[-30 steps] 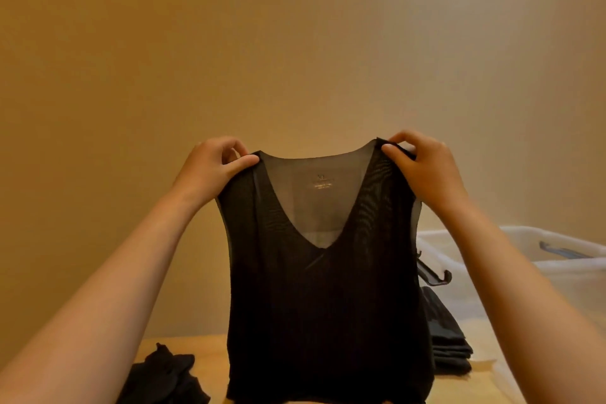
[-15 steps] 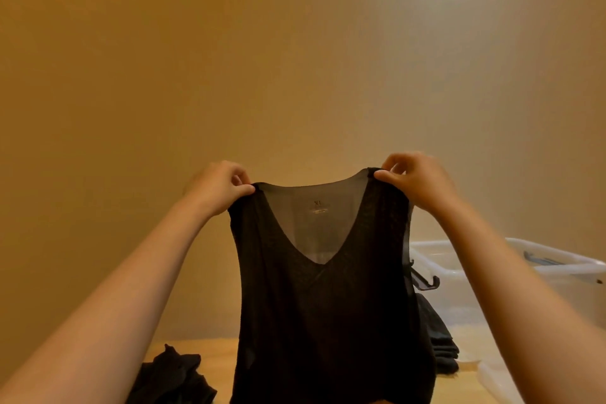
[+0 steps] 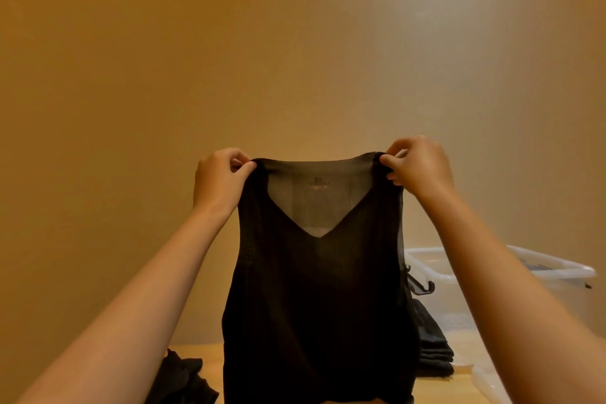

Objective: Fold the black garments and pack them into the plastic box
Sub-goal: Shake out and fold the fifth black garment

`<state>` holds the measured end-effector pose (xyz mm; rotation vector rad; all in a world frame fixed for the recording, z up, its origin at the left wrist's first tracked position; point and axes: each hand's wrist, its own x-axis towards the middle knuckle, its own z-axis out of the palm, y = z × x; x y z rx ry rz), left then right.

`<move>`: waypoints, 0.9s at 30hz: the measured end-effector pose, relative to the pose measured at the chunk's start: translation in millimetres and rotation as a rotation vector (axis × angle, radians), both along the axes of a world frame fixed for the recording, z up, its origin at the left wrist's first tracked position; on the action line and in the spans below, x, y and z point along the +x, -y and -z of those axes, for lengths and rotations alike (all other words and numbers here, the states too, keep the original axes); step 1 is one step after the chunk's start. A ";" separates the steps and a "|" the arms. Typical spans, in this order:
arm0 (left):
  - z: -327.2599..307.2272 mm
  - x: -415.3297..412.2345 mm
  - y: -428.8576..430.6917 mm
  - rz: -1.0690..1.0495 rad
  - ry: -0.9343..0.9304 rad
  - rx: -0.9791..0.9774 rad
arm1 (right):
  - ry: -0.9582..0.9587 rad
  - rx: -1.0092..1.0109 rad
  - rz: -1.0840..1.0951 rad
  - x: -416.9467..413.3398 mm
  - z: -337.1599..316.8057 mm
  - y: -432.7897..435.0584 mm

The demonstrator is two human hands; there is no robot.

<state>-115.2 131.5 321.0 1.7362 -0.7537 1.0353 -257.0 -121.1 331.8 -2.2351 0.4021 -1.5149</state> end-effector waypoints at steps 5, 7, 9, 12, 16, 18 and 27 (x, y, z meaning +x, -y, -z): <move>-7.7 -10.7 -0.4 0.060 0.124 -0.085 | 0.221 -0.080 0.027 -6.5 -2.6 -10.5; -14.4 -15.2 0.1 0.099 0.173 -0.121 | 0.332 -0.094 0.002 -10.1 -6.4 -15.1; -22.9 -22.9 0.5 0.124 0.240 -0.131 | 0.431 -0.128 -0.015 -14.7 -12.0 -19.0; -37.8 -36.9 -1.6 0.105 0.363 -0.100 | 0.555 -0.185 -0.056 -24.1 -24.0 -27.0; -56.0 -55.0 -9.0 0.051 0.449 -0.089 | 0.621 -0.262 -0.076 -38.2 -39.0 -38.5; -62.8 -63.3 -11.6 0.001 0.482 -0.067 | 0.632 -0.298 -0.087 -44.9 -45.6 -43.6; -72.7 -81.8 -14.8 -0.189 0.568 -0.062 | 0.634 -0.426 0.040 -52.8 -61.0 -57.7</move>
